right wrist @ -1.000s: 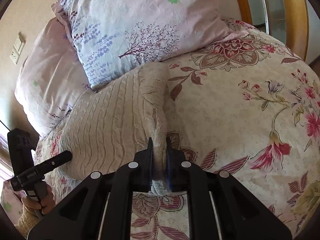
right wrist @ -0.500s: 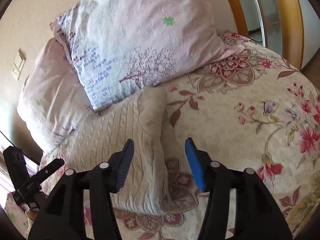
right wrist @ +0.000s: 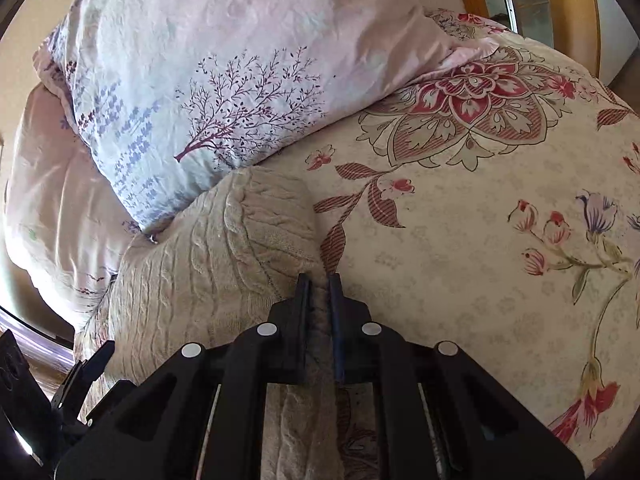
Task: Fold small clothes
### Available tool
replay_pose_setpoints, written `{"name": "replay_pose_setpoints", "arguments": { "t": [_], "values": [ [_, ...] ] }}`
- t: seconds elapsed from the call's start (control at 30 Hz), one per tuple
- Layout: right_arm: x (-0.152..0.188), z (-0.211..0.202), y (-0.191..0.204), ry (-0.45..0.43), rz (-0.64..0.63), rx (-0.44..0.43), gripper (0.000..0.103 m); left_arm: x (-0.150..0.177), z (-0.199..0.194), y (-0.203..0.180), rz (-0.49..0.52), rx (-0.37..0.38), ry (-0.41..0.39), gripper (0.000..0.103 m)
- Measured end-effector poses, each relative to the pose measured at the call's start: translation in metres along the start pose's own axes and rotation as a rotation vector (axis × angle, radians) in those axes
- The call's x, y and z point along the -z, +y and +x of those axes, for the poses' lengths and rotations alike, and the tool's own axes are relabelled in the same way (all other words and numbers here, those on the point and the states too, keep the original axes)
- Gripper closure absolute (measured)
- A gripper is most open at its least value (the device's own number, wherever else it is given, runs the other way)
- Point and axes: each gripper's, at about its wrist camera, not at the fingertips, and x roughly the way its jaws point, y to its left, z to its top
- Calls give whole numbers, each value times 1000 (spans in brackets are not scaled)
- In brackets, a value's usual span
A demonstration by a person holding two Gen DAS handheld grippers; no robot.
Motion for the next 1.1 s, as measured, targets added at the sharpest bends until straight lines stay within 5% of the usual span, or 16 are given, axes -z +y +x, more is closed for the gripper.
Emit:
{"name": "replay_pose_setpoints", "arguments": {
  "t": [0.1,0.2,0.33,0.43,0.6,0.7,0.93,1.1],
  "values": [
    [0,-8,8,-22,-37,23,88,3,1,-9,47,-50,-5,8],
    [7,-37,17,-103,-90,21,70,8,-18,-3,16,-27,-46,9],
    [37,-76,40,-196,-235,-19,70,16,-51,20,-34,-48,-112,9],
    [56,-89,51,-200,-322,-44,70,24,-59,30,-24,-122,-102,9],
    [72,-73,52,-123,-403,34,70,38,-44,35,-7,-170,-20,9],
    [83,-52,43,-75,-414,112,68,44,-30,31,11,-183,22,9],
    [84,-54,39,-71,-398,96,64,45,-22,36,-20,-164,45,8],
    [77,-54,39,-13,-359,-5,32,43,-31,31,-4,-169,21,8]
  ]
}}
